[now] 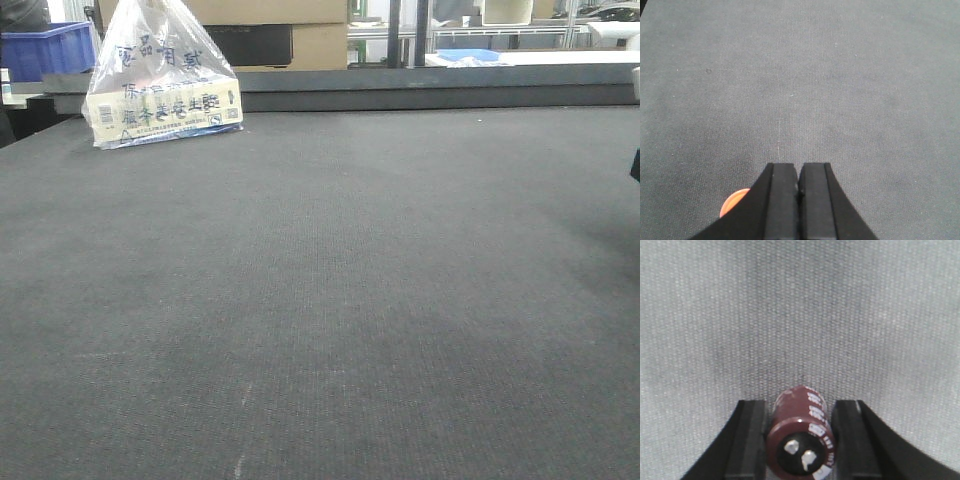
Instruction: Place cylindrical capacitor in blue bin on shelf
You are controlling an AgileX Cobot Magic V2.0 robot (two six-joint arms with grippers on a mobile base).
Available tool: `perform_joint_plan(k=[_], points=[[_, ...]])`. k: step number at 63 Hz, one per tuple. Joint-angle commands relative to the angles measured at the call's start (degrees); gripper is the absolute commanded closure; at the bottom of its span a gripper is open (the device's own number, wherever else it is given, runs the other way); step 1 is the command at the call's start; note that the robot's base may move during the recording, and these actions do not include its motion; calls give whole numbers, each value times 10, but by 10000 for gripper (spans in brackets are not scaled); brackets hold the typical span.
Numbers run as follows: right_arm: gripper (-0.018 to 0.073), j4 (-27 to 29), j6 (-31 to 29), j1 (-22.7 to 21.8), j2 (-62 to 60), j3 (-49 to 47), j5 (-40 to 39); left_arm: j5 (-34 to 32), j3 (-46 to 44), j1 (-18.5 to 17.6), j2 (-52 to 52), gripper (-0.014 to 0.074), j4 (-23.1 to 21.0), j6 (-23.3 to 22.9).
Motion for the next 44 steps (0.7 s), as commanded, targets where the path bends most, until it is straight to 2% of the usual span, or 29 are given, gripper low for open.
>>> perform_joint_plan(k=[1, 4, 14, 17, 21, 35, 39, 44], points=[[637, -15, -1, -3, -1, -4, 6, -2, -5, 2, -1, 707, 2, -4], [728, -19, -1, -3, -1, -4, 7, -1, -5, 2, -1, 707, 7, -4], [722, -19, -1, -3, -1, -4, 7, 8, -5, 2, 1, 704, 15, -4], [722, -19, -1, -3, -1, -4, 7, 12, -5, 5, 5, 678, 24, -4], [722, -19, -1, -3, -1, -4, 7, 13, -5, 18, 13, 598, 31, -4], [722, -19, -1, -3, -1, -4, -3, 16, -5, 53, 37, 140, 31, -3], [722, -19, -1, -3, -1, -4, -9, 25, -5, 53, 51, 65, 38, -3], [722, -19, 1, -3, -1, -4, -15, 38, -5, 53, 74, 36, 38, -2]])
